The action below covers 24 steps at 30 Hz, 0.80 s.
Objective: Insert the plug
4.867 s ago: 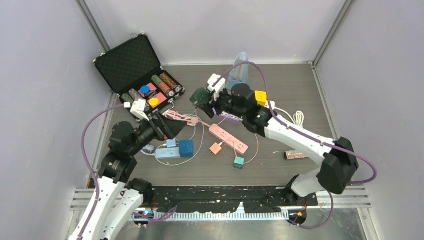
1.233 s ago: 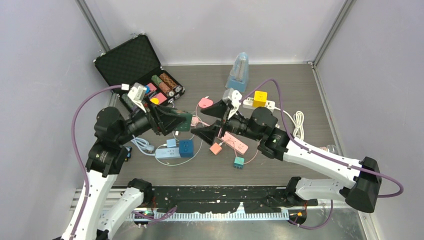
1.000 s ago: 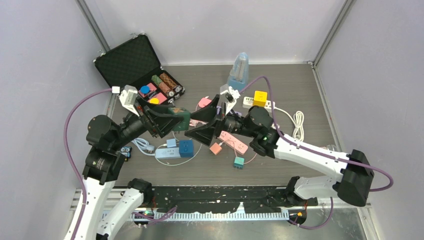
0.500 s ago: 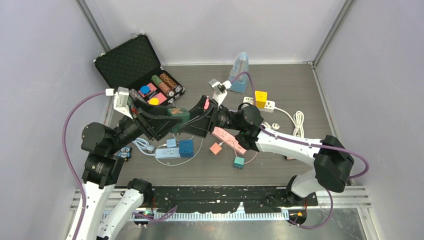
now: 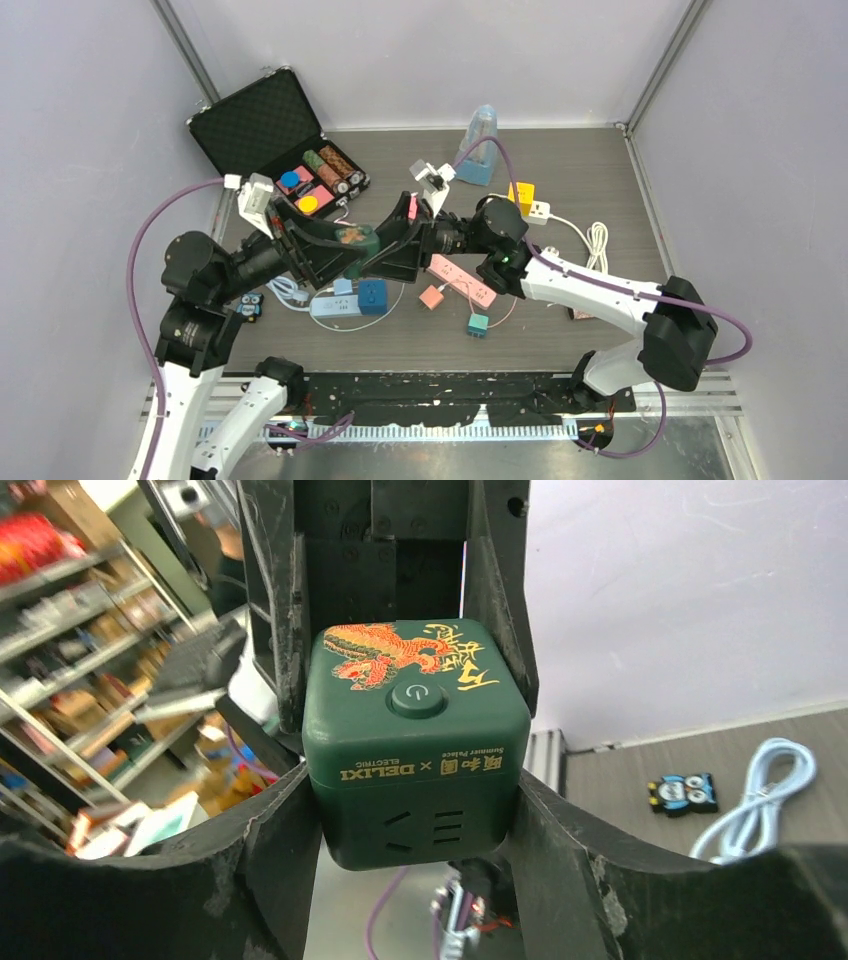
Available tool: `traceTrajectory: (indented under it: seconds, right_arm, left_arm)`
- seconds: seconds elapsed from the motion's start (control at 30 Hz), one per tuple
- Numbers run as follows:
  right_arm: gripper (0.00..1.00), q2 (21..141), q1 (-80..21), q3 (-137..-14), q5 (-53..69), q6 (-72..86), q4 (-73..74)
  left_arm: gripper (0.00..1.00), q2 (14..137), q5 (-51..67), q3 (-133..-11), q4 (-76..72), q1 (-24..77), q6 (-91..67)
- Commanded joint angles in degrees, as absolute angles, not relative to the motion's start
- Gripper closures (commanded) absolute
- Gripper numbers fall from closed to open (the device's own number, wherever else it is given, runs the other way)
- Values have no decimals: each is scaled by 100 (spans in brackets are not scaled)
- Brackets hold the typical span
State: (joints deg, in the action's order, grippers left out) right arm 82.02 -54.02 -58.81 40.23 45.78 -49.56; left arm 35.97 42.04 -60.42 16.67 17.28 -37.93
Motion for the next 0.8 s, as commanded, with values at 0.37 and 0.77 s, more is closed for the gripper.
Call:
traceTrajectory:
  seconds: [0.37,0.77]
  right_arm:
    - [94,7864,-5336,-6797,4852,1592,-1582]
    - [94,7977,-5326,-7312,5047,1128,-507]
  left_arm:
    - [46,4259,5526,-6518,4076,1749,-2038]
    - [45,4307,5301,-6229,4501,1808,-1390]
